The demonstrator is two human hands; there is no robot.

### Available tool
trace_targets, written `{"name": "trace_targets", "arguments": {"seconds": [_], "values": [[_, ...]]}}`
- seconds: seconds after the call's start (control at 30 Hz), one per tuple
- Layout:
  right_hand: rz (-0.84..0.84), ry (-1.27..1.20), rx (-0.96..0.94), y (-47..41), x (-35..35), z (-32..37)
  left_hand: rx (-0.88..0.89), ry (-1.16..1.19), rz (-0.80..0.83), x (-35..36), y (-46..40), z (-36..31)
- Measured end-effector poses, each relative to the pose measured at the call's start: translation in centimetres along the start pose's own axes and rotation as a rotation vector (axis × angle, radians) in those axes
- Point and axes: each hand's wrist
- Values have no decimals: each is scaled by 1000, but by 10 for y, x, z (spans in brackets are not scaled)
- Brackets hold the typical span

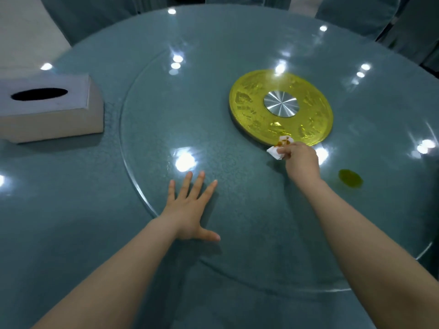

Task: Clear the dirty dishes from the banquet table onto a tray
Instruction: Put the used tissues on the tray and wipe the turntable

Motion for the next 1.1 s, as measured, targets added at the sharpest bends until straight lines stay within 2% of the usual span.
{"name": "trace_targets", "arguments": {"seconds": [0.27,0.53,0.67,0.77,0.9,1.1], "values": [[-11,86,65,-59,10,17,38,-43,-26,-4,-6,24],[-28,97,87,-64,14,28,76,-46,6,-13,-13,47],[13,76,-27,-19,14,41,100,-35,48,-21,-20,63],[31,-62,-158,37,14,51,98,-56,32,-27,-27,76],[168,-99,-287,95,9,64,97,-95,21,-42,-31,93],[257,-122,-417,157,-8,58,9,-209,69,-68,-35,103]]}}
Point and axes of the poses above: each hand's wrist, its own y-axis away from the middle knuckle, its own x-axis out of the palm, z = x × y, and after that the axes turned 5 degrees about -z, right-handed
